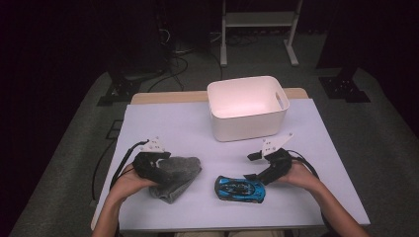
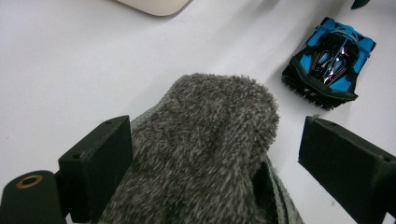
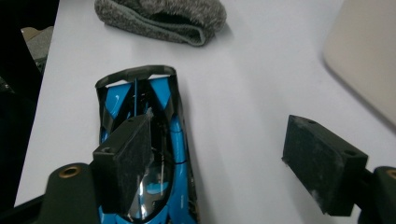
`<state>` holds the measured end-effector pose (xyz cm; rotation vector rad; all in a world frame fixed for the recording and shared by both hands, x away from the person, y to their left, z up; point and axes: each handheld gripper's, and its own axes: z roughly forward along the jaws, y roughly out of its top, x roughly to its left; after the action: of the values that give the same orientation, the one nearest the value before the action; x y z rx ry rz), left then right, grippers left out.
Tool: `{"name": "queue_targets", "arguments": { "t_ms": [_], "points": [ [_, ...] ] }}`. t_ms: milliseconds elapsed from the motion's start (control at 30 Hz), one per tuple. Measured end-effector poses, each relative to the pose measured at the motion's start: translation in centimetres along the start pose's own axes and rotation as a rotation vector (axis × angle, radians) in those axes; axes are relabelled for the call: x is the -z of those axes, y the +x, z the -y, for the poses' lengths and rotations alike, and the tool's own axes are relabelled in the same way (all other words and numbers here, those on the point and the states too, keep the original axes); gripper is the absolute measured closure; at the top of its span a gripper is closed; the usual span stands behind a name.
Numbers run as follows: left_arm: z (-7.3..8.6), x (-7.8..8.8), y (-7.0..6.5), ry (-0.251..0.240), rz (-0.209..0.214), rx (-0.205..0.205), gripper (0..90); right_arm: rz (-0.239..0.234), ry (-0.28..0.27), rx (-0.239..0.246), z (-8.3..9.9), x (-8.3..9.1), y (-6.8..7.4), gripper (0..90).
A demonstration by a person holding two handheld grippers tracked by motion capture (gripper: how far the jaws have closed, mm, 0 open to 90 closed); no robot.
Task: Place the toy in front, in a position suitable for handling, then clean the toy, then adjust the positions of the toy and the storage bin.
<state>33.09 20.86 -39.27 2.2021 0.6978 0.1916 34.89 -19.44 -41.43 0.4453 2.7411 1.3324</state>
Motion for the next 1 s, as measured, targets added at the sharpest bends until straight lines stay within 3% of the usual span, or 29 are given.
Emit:
{"name": "queue_targets", "arguments": {
  "t_ms": [367, 767, 1000],
  "points": [
    [-0.1, 0.6, 0.0, -0.019, 0.0, -0.006, 9.0, 0.014, 0.005, 0.041, -3.5, 2.4, -2.2, 22.5],
    [0.1, 0.9, 0.2, -0.021, -0.006, 0.001, 9.0, -0.034, 0.032, 0.054, -5.0, 2.7, -3.4, 22.5],
    [0.2, 0.8, 0.3, -0.02, -0.002, 0.003, 9.0, -0.019, 0.038, 0.085, -7.1, 3.7, -4.1, 21.0]
  ]
}}
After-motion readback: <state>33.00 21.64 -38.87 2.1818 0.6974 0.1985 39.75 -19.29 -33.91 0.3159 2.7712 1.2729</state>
